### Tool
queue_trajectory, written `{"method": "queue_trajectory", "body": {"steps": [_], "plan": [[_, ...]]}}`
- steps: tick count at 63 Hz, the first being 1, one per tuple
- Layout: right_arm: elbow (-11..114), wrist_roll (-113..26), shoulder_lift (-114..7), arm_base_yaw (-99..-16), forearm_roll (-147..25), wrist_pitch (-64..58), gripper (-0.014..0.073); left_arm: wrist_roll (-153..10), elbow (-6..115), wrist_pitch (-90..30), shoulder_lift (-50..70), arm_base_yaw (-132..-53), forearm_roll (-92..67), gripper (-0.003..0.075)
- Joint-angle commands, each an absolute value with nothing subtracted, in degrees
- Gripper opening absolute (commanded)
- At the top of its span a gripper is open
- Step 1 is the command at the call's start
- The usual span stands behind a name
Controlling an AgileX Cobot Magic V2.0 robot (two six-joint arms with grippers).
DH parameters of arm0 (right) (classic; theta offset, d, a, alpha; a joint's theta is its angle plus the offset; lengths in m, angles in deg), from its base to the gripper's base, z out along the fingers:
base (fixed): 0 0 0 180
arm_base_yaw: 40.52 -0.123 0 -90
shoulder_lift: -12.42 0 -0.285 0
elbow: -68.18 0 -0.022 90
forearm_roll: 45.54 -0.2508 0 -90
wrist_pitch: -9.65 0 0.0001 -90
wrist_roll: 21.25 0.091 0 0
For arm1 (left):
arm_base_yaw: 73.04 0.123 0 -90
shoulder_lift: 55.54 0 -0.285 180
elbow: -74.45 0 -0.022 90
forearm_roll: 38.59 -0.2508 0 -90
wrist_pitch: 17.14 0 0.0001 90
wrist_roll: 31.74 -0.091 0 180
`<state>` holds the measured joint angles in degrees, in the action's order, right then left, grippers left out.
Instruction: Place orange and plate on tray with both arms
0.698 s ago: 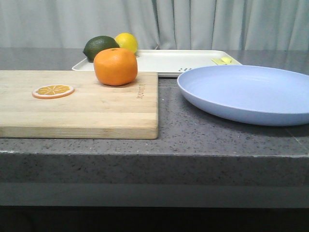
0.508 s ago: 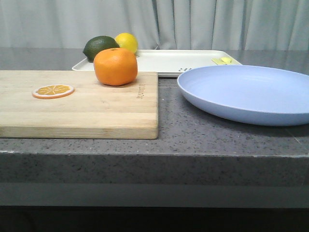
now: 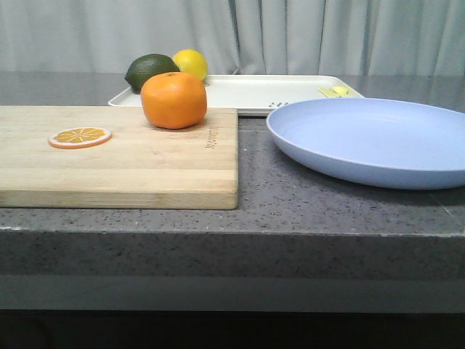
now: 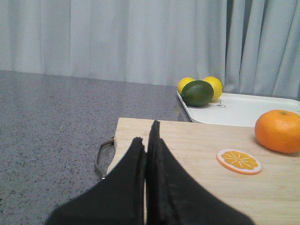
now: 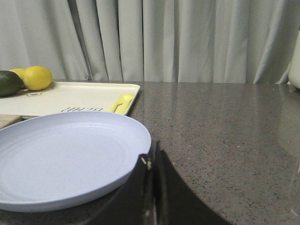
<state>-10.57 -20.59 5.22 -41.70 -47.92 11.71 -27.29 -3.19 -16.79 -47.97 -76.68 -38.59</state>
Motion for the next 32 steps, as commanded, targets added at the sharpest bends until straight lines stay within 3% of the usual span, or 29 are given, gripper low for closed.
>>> {"method": "queue_trajectory", "body": {"steps": [1, 14, 32], "plan": [[-9.19, -20.75, 6.31, -41.33, -48.19, 16.59, -0.0118, -26.68, -4.65, -9.96, -49.04, -76.72, -38.59, -0.0020], [-4.48, -20.75, 6.31, -41.33, -48.19, 11.02, -0.0118, -26.68, 0.79, -10.16, -48.95, -76.72, -38.59, -0.0020], [13.13, -20.77, 2.00, -41.33, -45.54, -4.40, -0.0118, -26.68, 21.63, -27.74, -43.54, -76.72, -38.59, -0.0020]]}}
